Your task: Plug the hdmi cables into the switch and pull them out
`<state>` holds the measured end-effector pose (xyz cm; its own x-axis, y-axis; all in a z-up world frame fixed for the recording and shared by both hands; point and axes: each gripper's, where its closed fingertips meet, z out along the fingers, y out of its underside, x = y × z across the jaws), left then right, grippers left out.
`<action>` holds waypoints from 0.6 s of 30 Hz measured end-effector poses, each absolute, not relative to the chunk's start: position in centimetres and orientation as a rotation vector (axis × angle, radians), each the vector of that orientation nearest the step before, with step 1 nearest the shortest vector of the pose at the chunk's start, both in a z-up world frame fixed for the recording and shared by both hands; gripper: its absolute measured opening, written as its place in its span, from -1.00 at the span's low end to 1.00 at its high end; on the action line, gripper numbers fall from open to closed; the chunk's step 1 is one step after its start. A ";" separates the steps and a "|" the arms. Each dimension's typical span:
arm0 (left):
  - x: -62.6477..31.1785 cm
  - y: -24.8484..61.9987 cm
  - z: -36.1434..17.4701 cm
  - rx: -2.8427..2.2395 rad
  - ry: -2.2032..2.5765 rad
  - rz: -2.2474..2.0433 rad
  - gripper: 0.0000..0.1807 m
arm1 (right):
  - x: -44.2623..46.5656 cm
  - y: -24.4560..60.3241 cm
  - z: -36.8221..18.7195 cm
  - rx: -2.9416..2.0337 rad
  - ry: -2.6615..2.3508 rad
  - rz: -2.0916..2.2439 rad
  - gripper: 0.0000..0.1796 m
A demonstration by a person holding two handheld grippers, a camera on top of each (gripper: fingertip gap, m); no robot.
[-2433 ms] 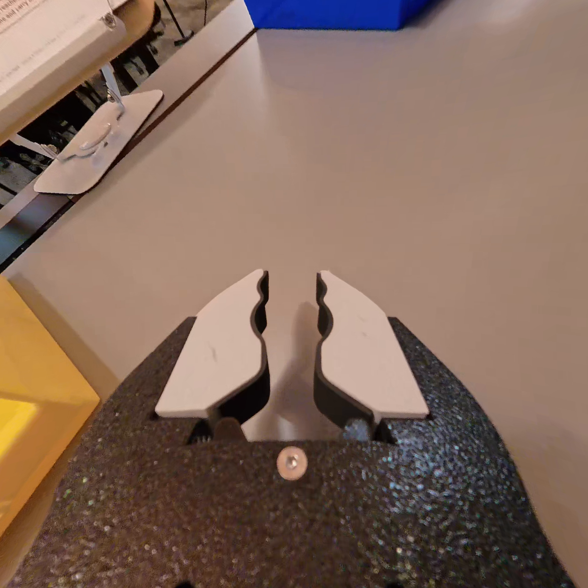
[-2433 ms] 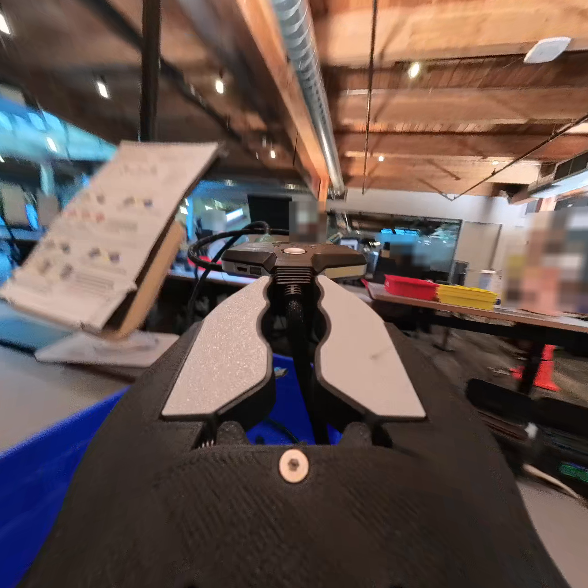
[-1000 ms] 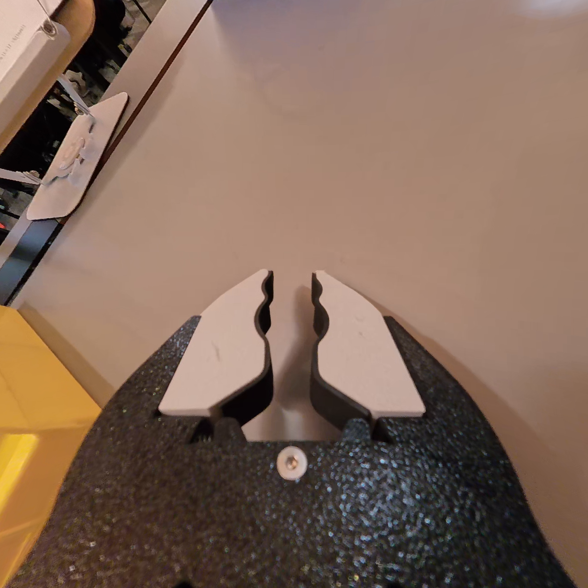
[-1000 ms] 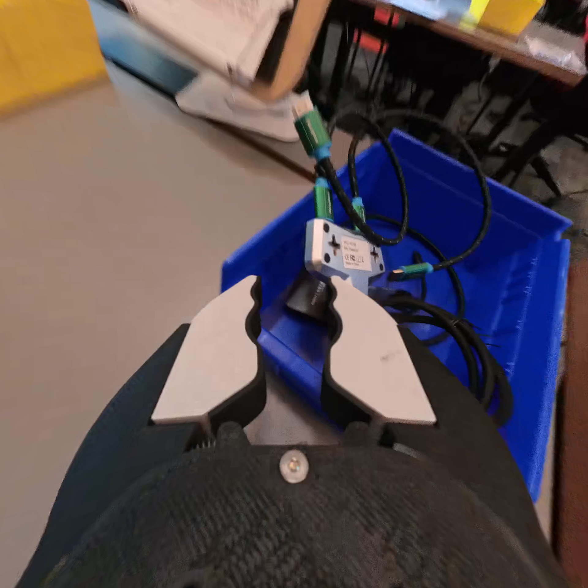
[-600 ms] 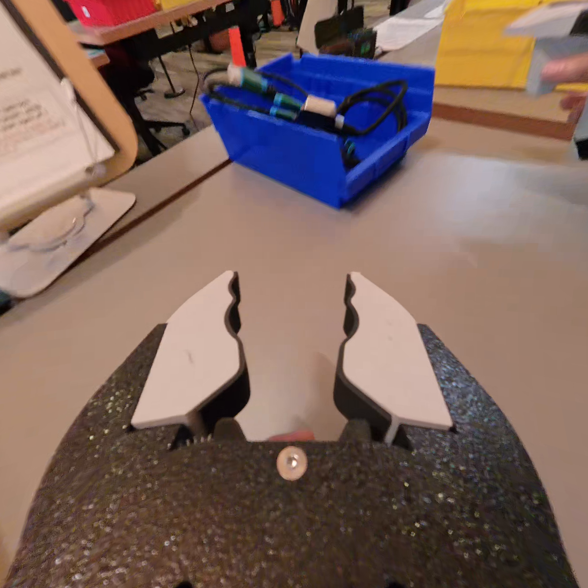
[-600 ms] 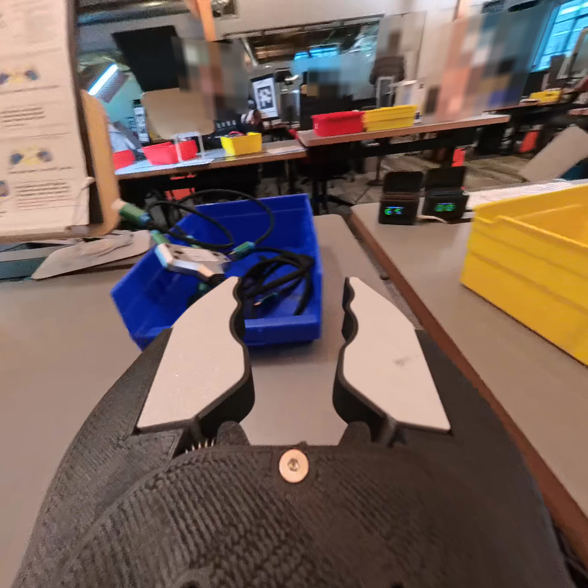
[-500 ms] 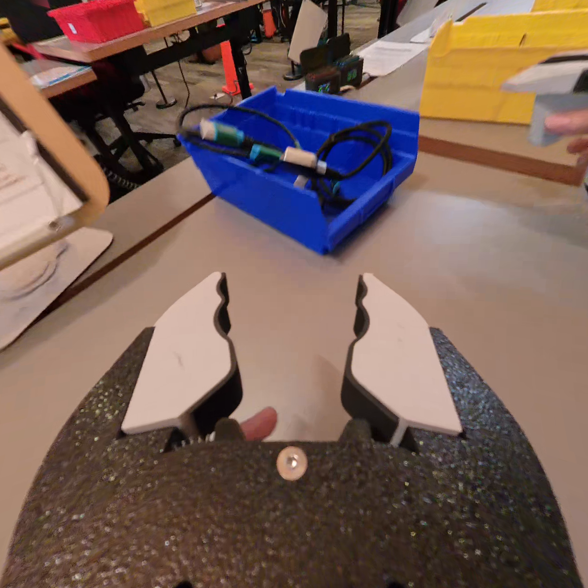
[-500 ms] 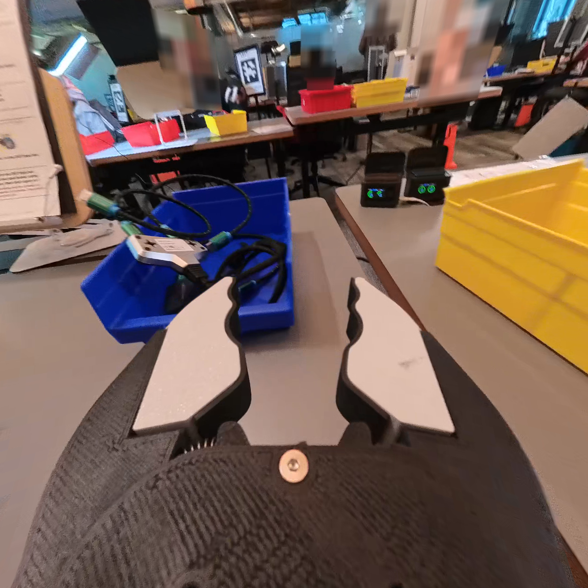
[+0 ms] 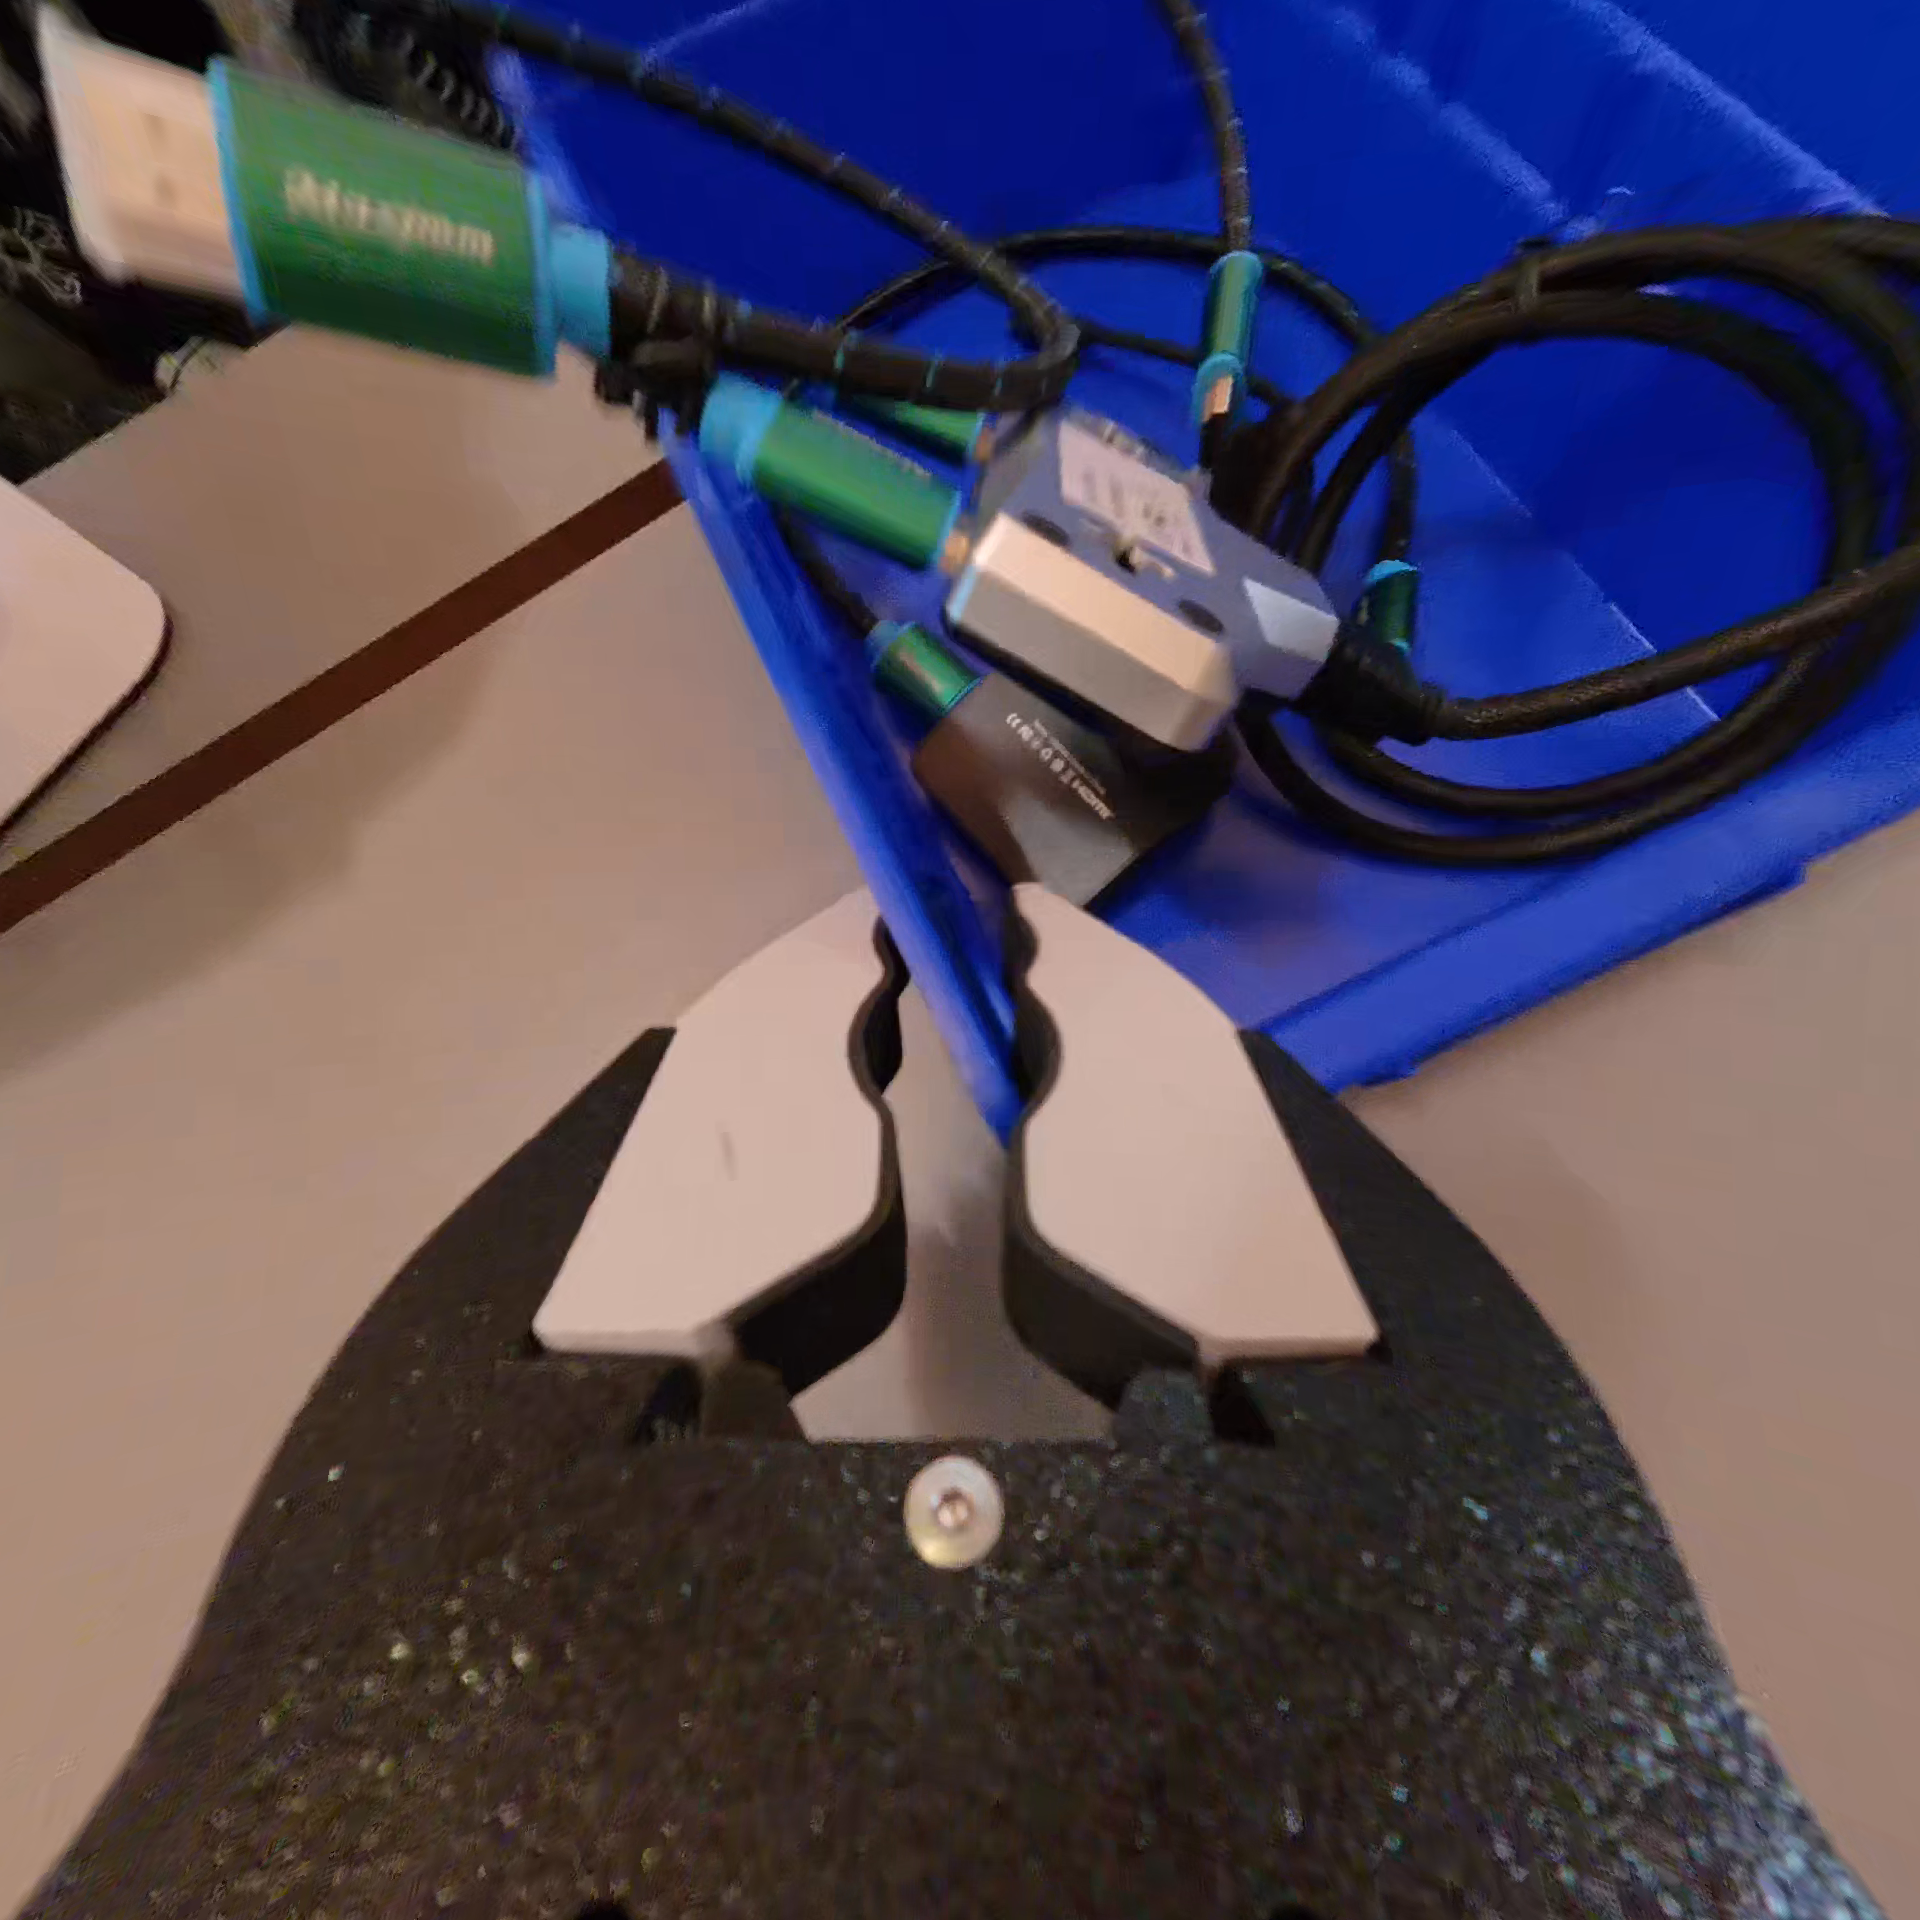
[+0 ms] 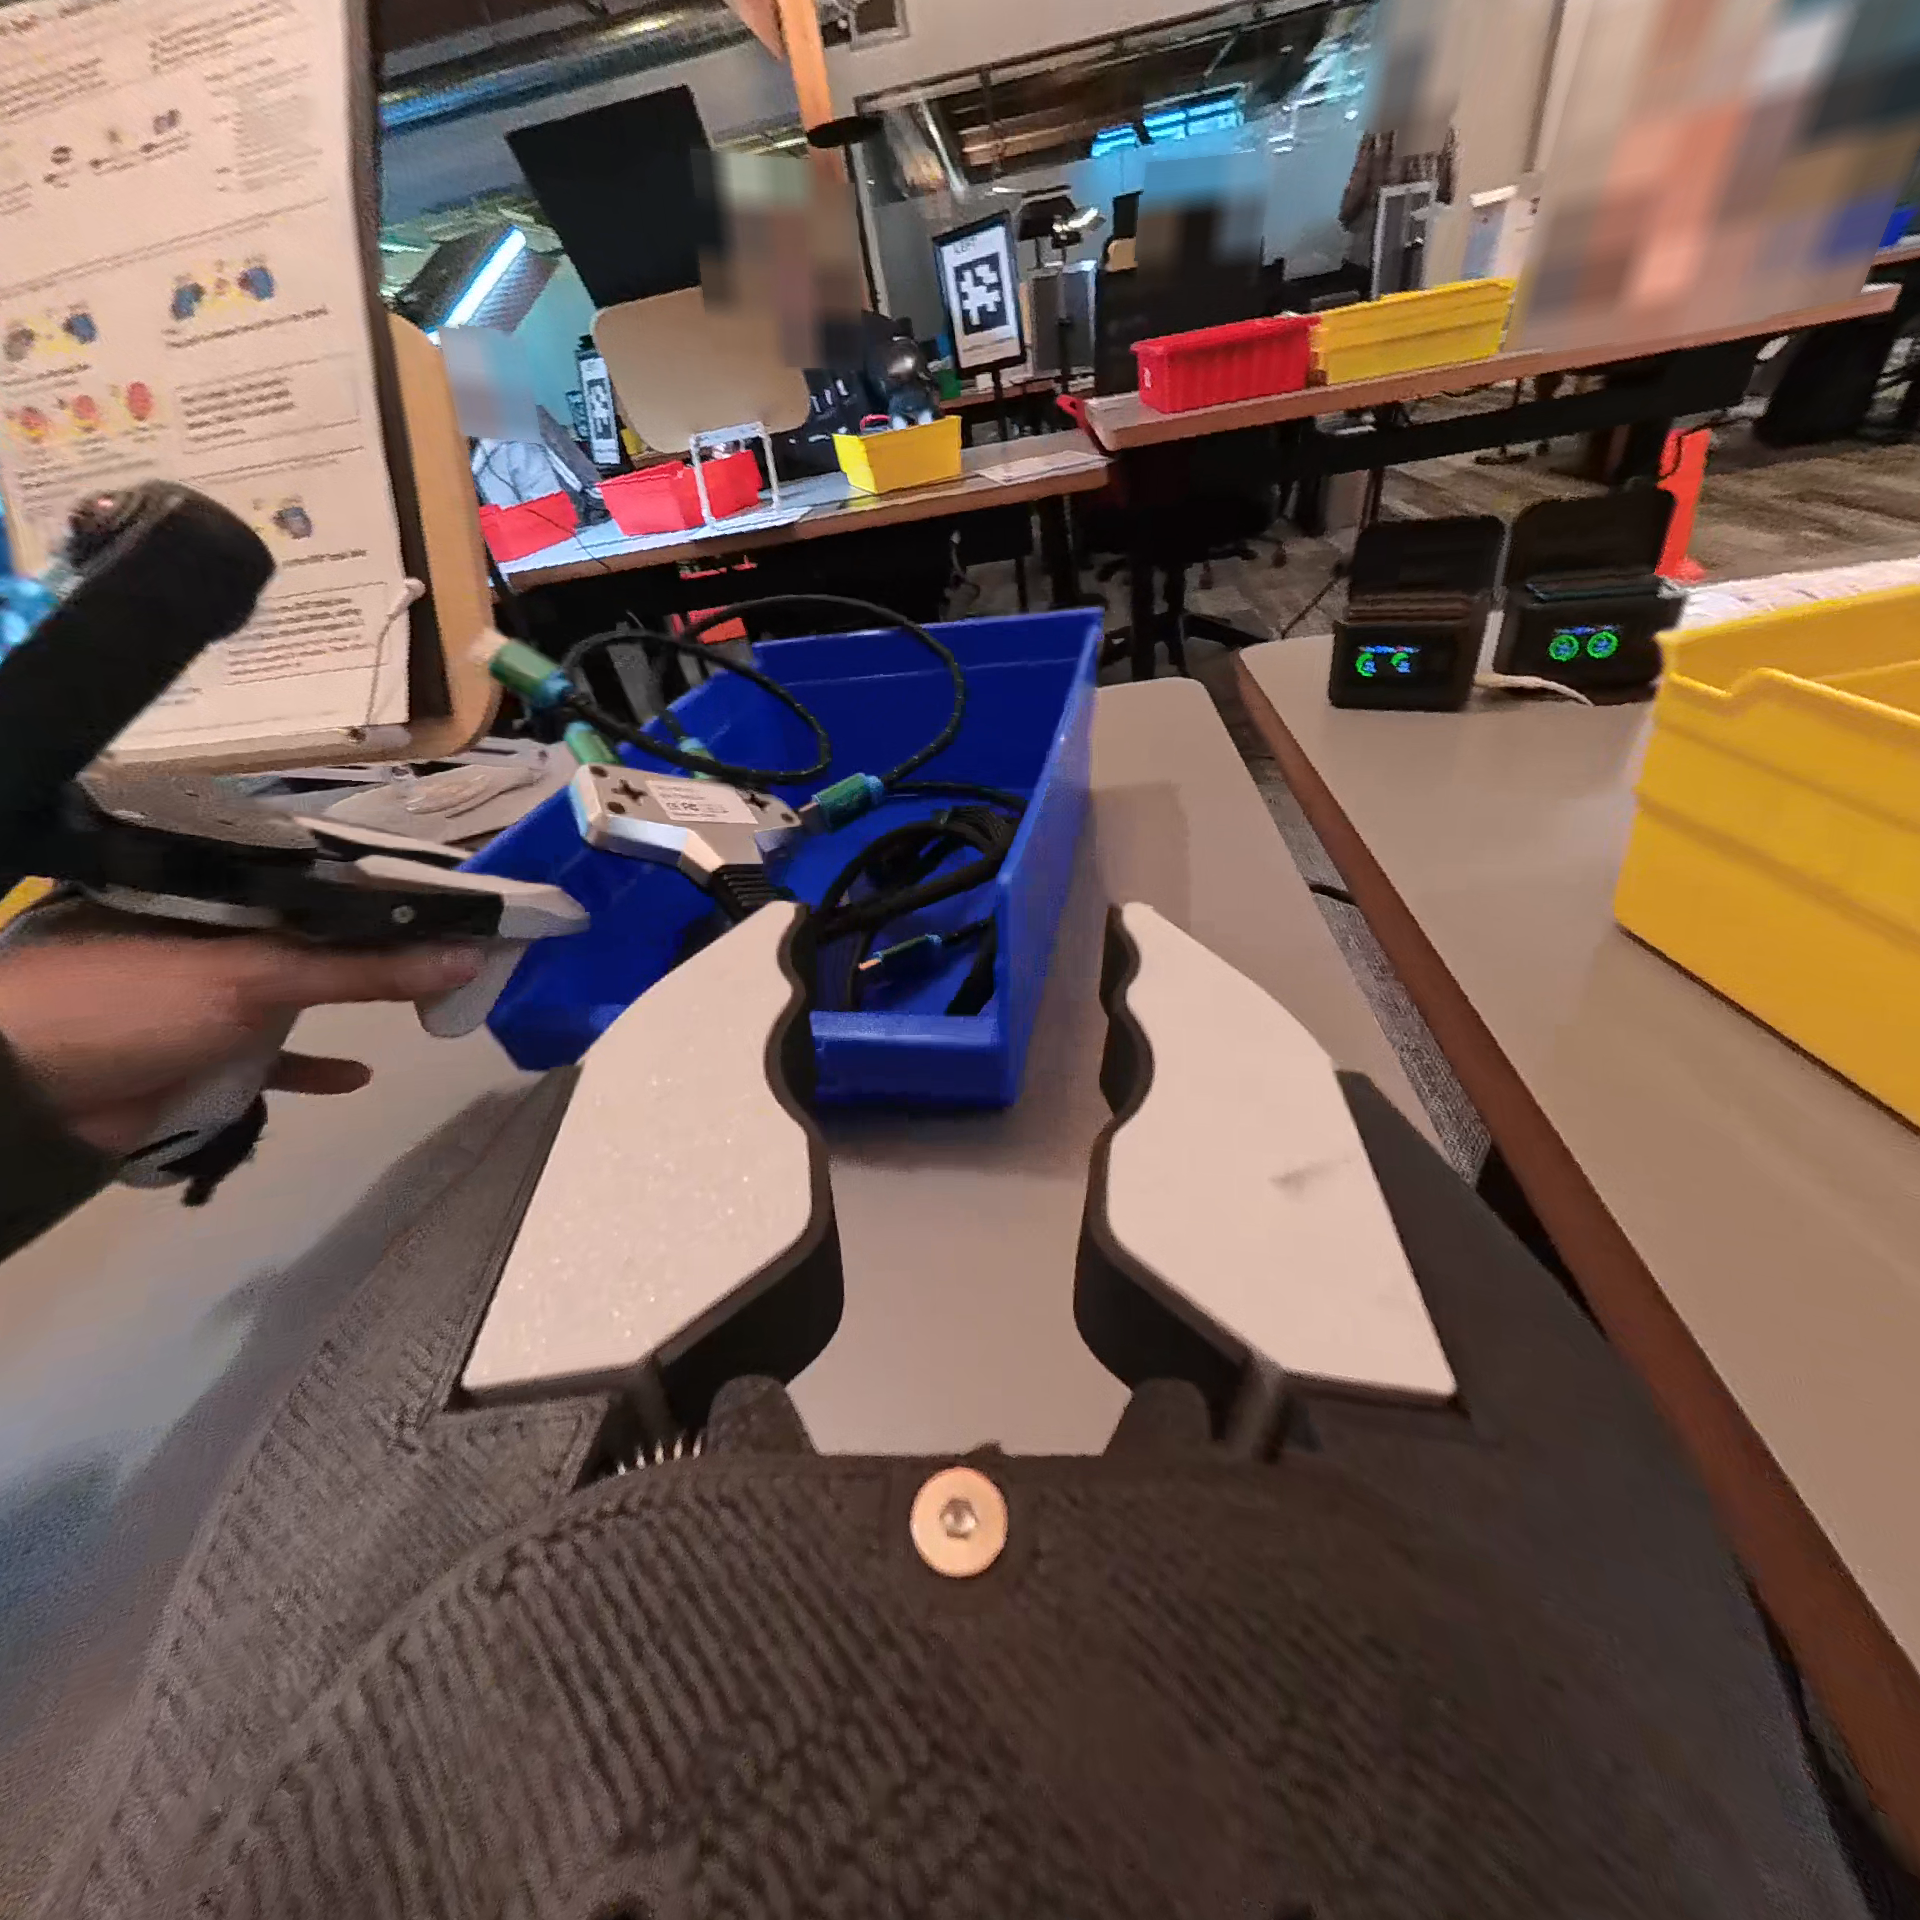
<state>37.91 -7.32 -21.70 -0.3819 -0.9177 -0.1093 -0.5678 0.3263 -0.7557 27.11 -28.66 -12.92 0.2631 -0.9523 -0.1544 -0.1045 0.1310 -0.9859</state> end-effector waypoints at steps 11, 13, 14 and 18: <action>25.8 8.7 -21.5 -1.283 2.033 -1.063 -0.95 | 25.9 -24.0 -9.7 -1.367 0.943 -0.844 -0.43; 21.5 12.8 -21.4 -1.280 2.035 -1.068 -0.95 | 25.6 -21.1 -9.6 -1.426 0.881 -0.799 -0.41; 19.3 14.8 -21.4 -1.273 2.039 -1.062 -0.95 | 25.4 -19.4 -9.4 -1.447 0.845 -0.772 -0.39; 10.8 22.3 -21.5 -1.185 2.101 -0.982 -0.93 | 24.1 -11.1 -9.4 -1.493 0.737 -0.612 -0.29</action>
